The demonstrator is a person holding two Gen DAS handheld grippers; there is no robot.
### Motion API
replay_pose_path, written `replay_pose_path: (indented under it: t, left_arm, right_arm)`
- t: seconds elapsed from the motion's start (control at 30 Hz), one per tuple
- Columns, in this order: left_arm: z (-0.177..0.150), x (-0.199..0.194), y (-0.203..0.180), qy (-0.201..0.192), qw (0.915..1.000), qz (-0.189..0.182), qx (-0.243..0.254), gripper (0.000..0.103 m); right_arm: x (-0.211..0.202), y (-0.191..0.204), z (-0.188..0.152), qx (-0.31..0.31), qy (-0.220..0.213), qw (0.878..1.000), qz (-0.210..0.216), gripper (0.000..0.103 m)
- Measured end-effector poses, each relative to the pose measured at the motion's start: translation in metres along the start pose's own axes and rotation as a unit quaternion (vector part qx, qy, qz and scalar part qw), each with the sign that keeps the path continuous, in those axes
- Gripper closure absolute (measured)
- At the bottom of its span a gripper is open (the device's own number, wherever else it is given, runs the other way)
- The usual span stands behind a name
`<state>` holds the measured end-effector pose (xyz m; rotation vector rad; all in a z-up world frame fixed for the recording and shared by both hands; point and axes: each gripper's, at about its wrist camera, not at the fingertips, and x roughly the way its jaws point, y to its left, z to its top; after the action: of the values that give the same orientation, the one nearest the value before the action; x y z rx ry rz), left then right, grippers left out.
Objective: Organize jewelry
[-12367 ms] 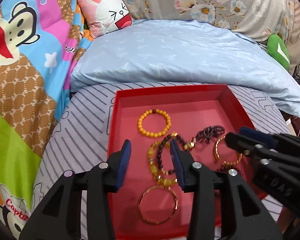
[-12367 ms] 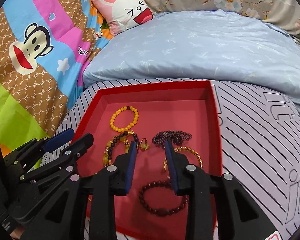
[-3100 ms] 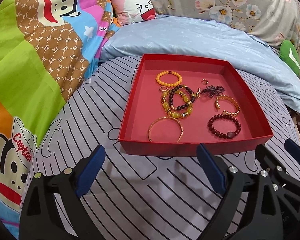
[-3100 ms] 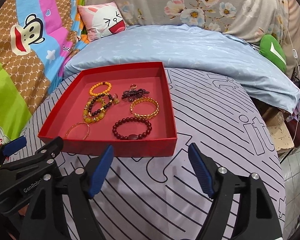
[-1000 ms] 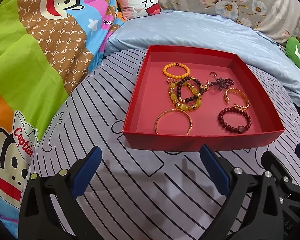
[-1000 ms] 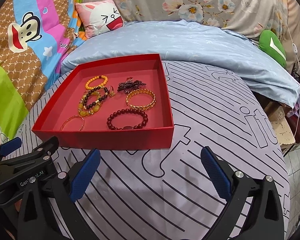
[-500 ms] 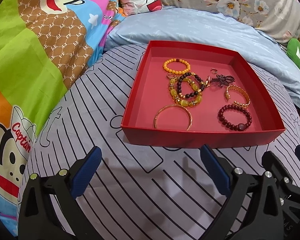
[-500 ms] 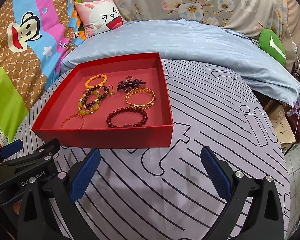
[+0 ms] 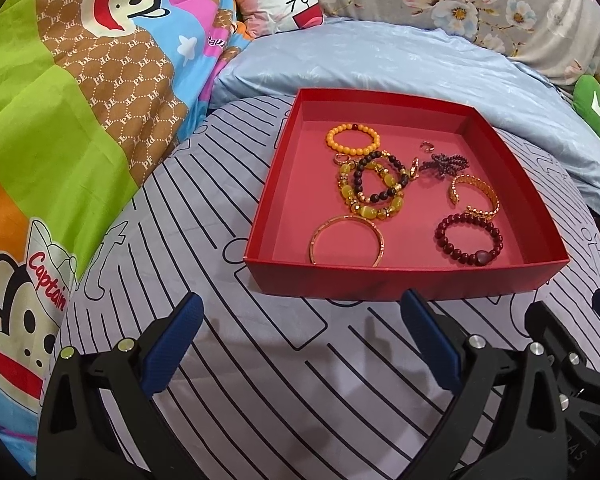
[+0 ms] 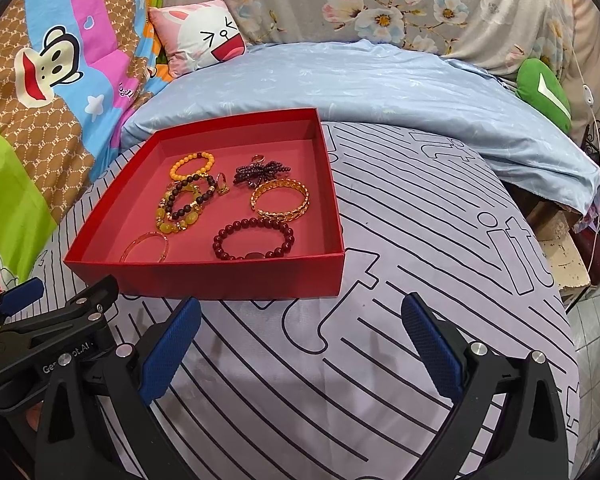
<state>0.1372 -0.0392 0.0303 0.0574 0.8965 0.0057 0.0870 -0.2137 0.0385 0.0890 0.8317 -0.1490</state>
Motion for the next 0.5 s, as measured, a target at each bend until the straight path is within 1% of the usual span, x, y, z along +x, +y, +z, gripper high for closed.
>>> replay_pose_path:
  t: [0.5]
  left_arm:
    - [0.0038, -0.004, -0.0009, -0.012, 0.9999, 0.003, 0.007, 0.009]
  right_arm:
    - [-0.0026, -0.0009, 0.0035, 0.002, -0.002, 1.0, 0.0, 0.006]
